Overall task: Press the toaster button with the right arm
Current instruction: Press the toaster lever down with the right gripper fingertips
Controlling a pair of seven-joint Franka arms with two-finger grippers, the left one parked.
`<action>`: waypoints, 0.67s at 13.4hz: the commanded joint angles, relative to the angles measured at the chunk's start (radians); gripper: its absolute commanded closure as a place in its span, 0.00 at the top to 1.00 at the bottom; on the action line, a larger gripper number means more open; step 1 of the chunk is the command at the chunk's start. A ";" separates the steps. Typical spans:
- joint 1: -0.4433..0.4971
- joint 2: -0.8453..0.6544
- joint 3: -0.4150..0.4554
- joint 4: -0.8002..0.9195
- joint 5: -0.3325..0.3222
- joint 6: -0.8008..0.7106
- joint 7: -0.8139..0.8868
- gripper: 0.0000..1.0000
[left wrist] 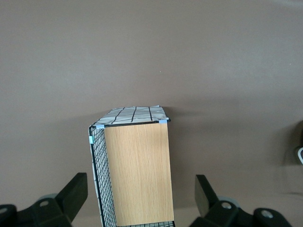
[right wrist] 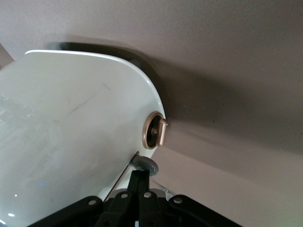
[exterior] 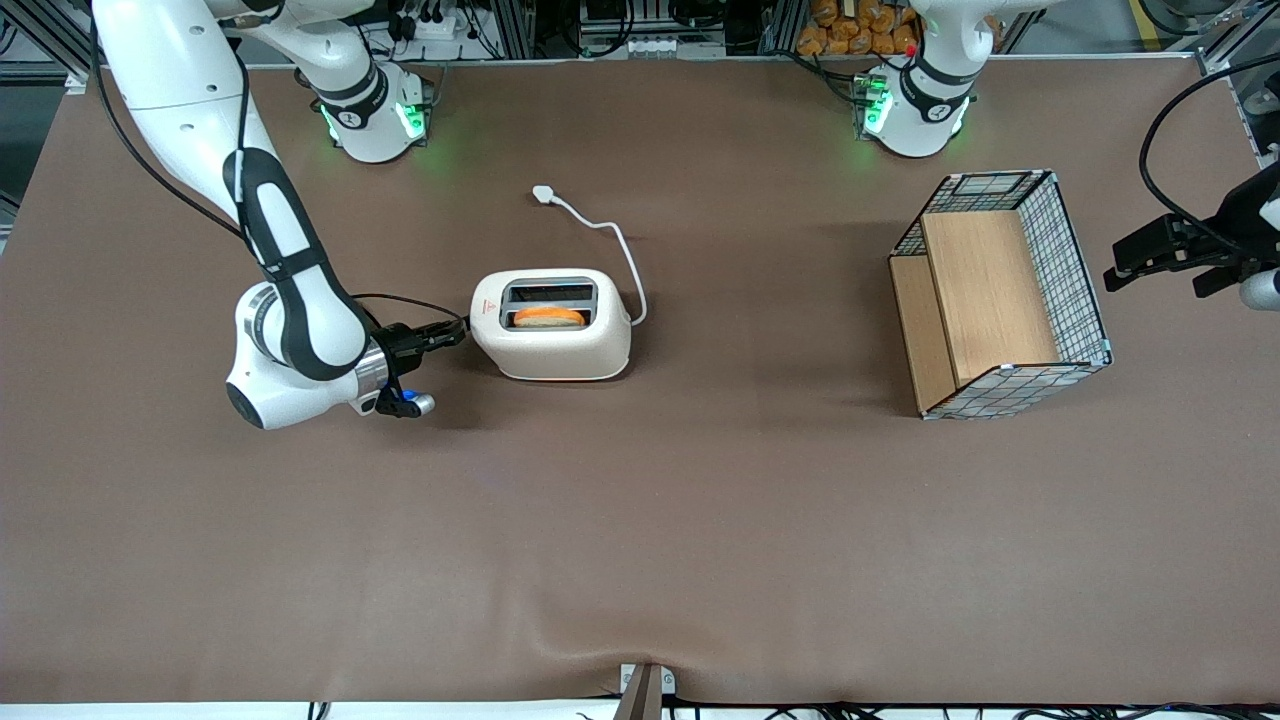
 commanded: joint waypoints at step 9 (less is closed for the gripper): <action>0.009 0.031 0.004 0.070 0.011 -0.050 0.037 0.08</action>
